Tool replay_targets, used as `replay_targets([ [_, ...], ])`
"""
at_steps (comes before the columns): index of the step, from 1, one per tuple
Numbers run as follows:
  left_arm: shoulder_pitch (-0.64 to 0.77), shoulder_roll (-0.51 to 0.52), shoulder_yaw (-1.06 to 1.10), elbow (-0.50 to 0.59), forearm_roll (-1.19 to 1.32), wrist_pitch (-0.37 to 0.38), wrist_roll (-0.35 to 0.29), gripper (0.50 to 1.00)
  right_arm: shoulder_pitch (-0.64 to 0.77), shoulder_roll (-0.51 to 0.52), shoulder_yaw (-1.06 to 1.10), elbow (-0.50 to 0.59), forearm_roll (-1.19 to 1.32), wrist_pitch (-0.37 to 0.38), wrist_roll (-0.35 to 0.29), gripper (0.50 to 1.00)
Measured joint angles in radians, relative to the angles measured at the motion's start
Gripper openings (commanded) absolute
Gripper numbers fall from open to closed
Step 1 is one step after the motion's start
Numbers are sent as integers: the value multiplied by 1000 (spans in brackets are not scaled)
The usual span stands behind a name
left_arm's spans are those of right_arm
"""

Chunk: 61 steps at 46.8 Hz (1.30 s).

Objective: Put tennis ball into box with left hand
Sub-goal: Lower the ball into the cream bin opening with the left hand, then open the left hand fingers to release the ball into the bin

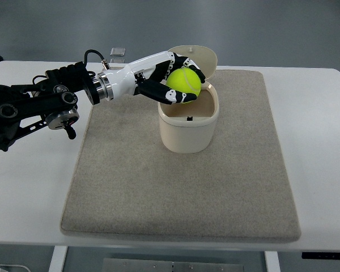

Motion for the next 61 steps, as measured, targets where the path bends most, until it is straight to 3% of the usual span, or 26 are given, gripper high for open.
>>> replay_targets([
  [29,13,8,25,0,-1,-1,2,500,0,0,0,0,0,0,0,938],
  [33,13,8,16,3,-14,4,4,623,0,0,0,0,0,0,0,938],
  [50,13,4,15,8,-20,25,5,696,0,0,0,0,0,0,0,938],
  [53,13,3,15,8,-20,25,5,816,0,0,0,0,0,0,0,938],
  [61,14,1,12,8,-22,33,5,878,0,0,0,0,0,0,0,938],
])
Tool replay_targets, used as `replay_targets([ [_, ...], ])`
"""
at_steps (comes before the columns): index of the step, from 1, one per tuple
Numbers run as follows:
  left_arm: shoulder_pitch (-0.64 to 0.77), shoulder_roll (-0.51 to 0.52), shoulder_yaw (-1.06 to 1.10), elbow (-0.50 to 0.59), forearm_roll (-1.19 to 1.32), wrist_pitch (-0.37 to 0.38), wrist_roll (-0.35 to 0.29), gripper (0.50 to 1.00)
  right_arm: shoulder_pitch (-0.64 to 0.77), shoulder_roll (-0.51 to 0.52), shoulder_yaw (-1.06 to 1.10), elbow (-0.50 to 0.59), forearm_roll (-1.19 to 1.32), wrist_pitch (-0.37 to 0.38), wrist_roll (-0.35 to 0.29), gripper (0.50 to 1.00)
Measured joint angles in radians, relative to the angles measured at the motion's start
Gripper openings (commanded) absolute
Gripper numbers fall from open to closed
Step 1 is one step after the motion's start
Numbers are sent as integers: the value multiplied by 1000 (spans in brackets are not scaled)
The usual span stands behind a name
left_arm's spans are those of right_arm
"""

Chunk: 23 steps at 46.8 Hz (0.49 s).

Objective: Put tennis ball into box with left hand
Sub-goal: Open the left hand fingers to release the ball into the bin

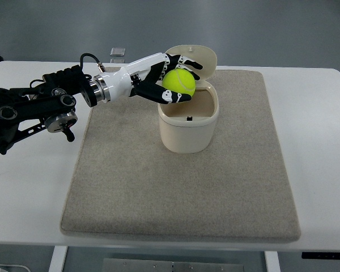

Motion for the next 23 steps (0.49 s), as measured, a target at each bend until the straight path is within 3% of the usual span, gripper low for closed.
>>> replay_targets([
  [23,1,3,-7,-34,-1,1,-1,885,0,0,0,0,0,0,0,938],
])
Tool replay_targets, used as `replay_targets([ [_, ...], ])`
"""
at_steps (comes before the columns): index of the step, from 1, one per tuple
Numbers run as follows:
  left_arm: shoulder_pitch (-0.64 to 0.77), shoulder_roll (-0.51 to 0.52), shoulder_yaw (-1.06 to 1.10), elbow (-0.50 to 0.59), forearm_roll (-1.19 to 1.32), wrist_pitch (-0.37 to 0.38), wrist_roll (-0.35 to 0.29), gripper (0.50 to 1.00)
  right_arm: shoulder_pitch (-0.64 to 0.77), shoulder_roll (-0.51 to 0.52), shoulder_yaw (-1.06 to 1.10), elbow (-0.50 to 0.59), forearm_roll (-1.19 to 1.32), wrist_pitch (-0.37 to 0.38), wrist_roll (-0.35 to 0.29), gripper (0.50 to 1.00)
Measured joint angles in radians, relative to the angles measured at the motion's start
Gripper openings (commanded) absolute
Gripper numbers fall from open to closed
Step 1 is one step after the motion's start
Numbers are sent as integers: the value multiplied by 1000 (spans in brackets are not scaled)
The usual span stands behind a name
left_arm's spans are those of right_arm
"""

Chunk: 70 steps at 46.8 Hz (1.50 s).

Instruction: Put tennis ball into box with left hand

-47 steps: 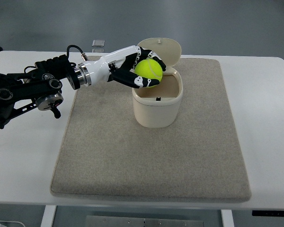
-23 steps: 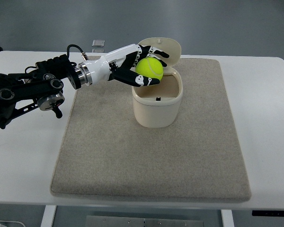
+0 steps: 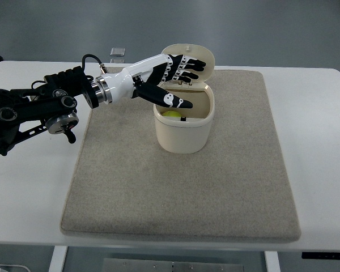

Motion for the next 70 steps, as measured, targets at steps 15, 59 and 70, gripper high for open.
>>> replay_targets([
  [15,7,0,-110,-68,1,2,-5,885,0,0,0,0,0,0,0,938],
  [59,236,-95,-616,214,-186,74,-11,881,0,0,0,0,0,0,0,938],
  [70,274,-149,-723,366,-317,28,-12,883,0,0,0,0,0,0,0,938],
])
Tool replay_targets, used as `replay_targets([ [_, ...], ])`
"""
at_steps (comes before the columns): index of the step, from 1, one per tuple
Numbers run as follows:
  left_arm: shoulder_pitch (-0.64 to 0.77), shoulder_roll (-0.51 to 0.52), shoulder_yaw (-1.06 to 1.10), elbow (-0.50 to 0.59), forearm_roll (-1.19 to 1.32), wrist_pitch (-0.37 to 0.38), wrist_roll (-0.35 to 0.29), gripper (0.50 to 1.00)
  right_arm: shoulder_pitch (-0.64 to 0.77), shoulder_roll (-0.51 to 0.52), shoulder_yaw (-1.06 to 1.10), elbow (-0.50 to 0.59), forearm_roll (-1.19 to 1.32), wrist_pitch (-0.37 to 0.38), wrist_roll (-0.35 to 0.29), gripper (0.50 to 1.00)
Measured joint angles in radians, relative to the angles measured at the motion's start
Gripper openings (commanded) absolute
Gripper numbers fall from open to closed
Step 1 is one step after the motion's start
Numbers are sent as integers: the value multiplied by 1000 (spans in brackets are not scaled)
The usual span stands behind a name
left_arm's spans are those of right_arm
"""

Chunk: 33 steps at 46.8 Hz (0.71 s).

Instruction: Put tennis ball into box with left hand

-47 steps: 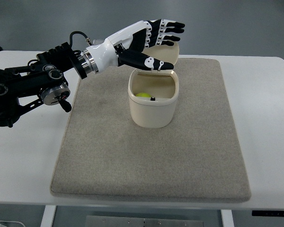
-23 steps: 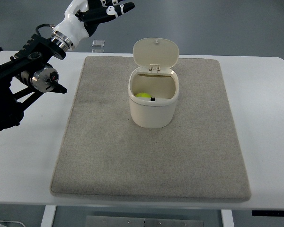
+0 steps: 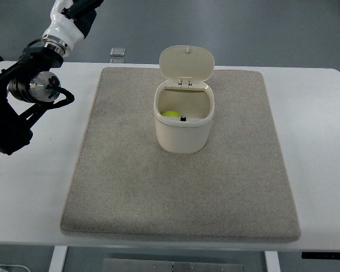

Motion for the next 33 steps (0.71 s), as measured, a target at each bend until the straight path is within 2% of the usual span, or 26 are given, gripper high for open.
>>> replay_targets([
  [12,23,-16,-50,195,-196,-163,-4,883,1,0,0,0,0,0,0,938],
  [21,36,-27,-52,301,-205,-266,-52,883,0,0,0,0,0,0,0,938],
  [33,37,-89,-60,430,-208,-338,-56,883,0,0,0,0,0,0,0,938],
])
